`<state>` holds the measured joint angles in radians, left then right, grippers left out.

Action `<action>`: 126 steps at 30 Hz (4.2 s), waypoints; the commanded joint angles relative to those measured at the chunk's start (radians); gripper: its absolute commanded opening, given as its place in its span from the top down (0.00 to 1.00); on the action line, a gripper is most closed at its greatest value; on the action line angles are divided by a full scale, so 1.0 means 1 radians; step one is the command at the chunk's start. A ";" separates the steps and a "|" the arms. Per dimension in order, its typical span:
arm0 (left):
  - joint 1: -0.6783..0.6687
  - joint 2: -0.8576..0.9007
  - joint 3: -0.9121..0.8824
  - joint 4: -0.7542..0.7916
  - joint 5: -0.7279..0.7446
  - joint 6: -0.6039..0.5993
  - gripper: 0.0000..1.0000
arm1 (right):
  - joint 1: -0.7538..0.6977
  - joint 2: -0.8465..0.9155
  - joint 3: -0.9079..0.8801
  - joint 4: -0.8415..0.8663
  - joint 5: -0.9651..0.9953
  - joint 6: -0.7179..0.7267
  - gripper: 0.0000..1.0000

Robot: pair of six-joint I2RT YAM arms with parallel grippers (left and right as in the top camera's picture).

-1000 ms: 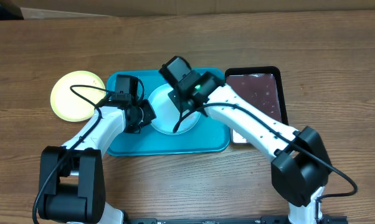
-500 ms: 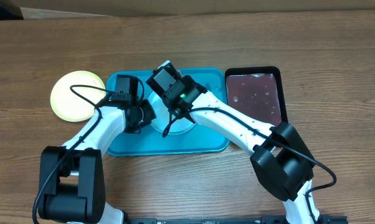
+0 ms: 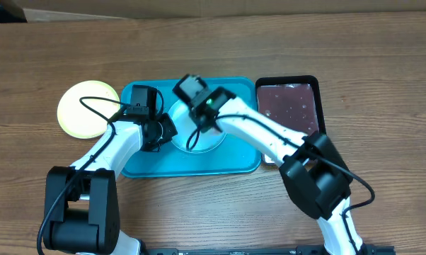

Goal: Clean dirty plates on tray and stack at the side
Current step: 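Carry the wet sponge left over the white plate with the right gripper, then scrub the white plate's sauce with the sponge while left gripper holds rim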

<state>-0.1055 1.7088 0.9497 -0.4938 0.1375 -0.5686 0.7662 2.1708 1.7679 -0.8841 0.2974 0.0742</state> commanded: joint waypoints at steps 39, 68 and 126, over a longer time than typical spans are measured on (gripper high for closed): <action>-0.013 0.019 -0.012 -0.003 0.009 0.058 0.96 | -0.002 0.216 0.119 -0.101 -0.034 0.087 0.96; -0.013 0.019 -0.012 -0.003 0.009 0.060 0.96 | -0.044 0.216 0.089 -0.116 -0.580 0.077 0.96; -0.013 0.019 -0.012 -0.002 0.013 0.060 0.96 | -0.099 0.216 0.212 -0.187 -0.735 0.021 0.96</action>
<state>-0.1051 1.7107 0.9493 -0.4999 0.1345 -0.5201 0.6262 2.4023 1.9926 -1.0752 -0.3485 0.1013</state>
